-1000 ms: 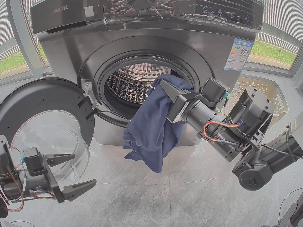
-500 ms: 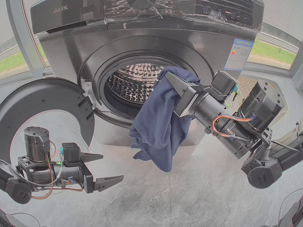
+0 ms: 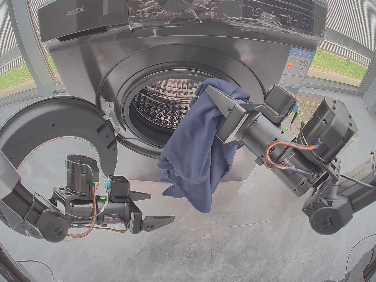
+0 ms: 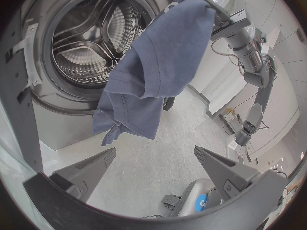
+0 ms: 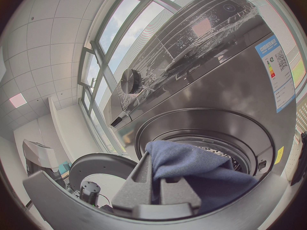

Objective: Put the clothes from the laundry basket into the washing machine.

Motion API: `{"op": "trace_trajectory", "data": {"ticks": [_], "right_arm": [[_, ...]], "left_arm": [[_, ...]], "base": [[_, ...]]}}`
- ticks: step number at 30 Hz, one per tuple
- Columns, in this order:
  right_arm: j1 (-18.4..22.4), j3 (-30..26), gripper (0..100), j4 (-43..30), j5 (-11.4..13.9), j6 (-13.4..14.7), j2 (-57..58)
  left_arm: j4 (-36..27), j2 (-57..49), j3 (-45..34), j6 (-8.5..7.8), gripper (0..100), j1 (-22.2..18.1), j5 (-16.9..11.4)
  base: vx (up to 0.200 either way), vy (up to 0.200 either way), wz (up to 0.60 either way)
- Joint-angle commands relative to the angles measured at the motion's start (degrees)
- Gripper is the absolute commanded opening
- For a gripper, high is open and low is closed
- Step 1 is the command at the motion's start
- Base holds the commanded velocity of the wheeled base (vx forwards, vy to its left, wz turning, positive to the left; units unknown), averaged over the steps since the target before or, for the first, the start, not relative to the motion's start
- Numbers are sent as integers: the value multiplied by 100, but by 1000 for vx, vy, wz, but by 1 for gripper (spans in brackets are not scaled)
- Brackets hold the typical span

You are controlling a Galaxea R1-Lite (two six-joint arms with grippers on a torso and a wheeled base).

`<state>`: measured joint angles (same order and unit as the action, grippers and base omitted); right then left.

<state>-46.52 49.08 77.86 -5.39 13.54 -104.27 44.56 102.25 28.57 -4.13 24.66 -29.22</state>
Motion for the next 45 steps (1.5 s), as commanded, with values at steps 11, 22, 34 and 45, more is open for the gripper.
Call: {"op": "trace_trajectory", "data": {"ticks": [11, 22, 34, 45], "right_arm": [[-103, -30, 0, 27, -15, -10, -15], [-129, -30, 0, 36, -15, -18, -15], [-156, -39, 0, 54, -24, -27, -15], [-156, -83, 0, 71, -24, -62, -15]], "left_arm": [[923, 1306, 658, 695, 100, 478, 13], [1046, 1789, 834, 730, 100, 443, 13], [1222, 2193, 1388, 756, 100, 399, 92], [1477, 2176, 1519, 888, 100, 399, 110]], "base": [[0, 0, 0], [0, 0, 0], [0, 0, 0], [0, 0, 0]]}}
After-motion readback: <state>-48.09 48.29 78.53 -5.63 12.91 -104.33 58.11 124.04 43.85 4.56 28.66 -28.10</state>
